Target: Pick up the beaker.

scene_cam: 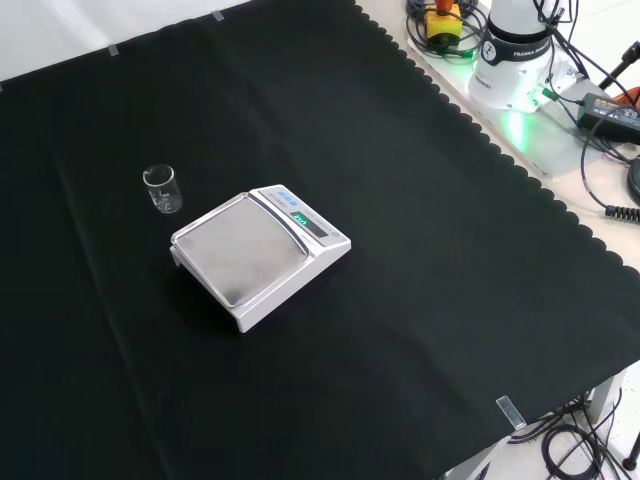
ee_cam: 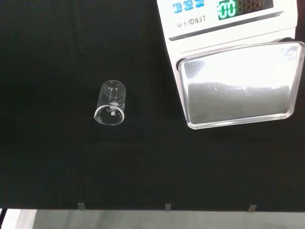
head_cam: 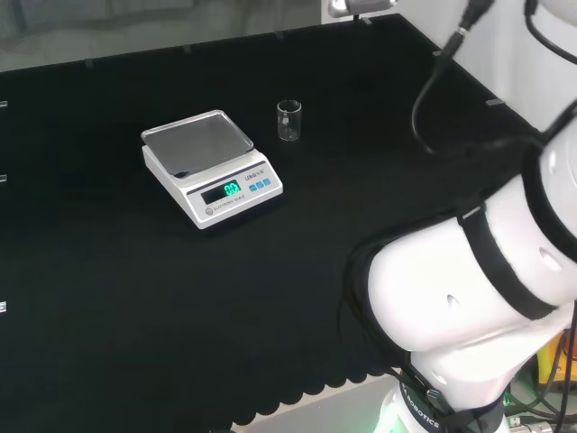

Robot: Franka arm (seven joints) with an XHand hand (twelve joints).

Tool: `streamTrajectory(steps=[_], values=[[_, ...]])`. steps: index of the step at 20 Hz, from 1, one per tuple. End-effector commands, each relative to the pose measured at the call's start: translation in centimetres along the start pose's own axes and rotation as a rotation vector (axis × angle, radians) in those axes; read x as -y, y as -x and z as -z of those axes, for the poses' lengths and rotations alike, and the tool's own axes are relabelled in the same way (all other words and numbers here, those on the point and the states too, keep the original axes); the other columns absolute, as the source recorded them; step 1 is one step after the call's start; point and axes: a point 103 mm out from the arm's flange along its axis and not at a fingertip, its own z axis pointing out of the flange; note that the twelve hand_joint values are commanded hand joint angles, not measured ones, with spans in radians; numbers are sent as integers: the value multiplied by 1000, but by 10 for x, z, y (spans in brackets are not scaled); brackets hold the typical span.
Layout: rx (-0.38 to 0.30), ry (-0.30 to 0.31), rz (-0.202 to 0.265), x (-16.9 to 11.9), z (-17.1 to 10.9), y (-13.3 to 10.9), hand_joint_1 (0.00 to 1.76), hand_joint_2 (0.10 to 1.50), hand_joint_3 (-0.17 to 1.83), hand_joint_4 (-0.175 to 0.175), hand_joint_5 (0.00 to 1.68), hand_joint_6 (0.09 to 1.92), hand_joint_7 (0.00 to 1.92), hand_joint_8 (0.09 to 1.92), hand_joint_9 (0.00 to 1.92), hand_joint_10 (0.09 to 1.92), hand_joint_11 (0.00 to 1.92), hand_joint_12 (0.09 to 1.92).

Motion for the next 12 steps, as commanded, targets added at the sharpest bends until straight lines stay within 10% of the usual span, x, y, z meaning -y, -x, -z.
streamTrajectory(steps=[1, 12], values=[[13, -12, 16, -82, -20, -4, 224, 871, 373, -50, 15, 87, 0, 196, 0, 465, 0, 1307], [-27, -103, 10, -156, -90, -5, 301, 892, 325, -52, 45, 87, 0, 226, 0, 488, 0, 1304]])
